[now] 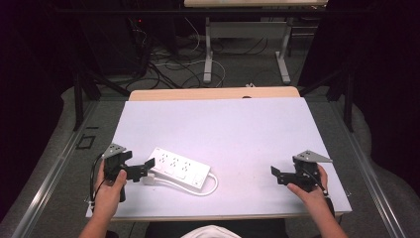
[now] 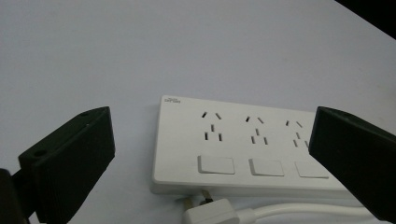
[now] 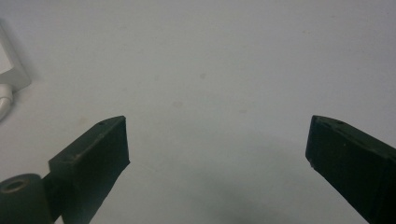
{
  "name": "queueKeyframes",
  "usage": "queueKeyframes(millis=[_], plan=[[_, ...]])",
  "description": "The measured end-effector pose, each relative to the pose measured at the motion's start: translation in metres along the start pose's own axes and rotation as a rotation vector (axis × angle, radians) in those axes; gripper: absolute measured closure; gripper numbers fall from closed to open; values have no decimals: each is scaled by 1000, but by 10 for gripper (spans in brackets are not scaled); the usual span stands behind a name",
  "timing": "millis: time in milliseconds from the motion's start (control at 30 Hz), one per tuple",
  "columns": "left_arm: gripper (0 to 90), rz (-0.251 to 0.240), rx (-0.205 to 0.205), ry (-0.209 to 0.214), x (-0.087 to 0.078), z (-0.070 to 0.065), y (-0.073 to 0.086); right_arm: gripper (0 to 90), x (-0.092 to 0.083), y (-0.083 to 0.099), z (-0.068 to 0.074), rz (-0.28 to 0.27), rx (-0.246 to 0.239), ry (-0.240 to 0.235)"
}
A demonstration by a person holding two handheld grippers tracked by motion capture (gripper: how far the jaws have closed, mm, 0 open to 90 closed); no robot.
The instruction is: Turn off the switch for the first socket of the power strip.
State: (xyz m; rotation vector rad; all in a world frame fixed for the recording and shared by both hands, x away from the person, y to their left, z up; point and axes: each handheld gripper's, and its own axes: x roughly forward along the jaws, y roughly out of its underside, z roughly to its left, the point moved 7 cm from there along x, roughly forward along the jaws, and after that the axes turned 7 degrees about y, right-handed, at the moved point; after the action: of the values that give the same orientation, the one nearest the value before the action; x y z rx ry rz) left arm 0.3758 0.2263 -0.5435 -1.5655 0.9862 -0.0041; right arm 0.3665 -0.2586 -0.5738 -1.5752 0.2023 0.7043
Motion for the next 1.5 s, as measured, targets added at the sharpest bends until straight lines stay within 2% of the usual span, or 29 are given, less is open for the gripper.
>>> queueKeyframes(millis=[133, 400, 533, 1300, 1500], plan=[[1, -8, -5, -14, -1, 6, 2, 54, 0, 0, 0, -1, -2, 0], [5, -3, -45, -34, -2, 21, 11, 54, 0, 0, -1, -2, -4, -1], [7, 1, -42, -50, -2, 25, 15, 54, 0, 0, -1, 1, -1, 0], [8, 45, -22, -73, 6, 31, 27, 55, 1, 1, -1, 4, -1, -5], [10, 48, -35, -78, 7, 31, 29, 55, 2, 1, -1, 2, -1, -7]])
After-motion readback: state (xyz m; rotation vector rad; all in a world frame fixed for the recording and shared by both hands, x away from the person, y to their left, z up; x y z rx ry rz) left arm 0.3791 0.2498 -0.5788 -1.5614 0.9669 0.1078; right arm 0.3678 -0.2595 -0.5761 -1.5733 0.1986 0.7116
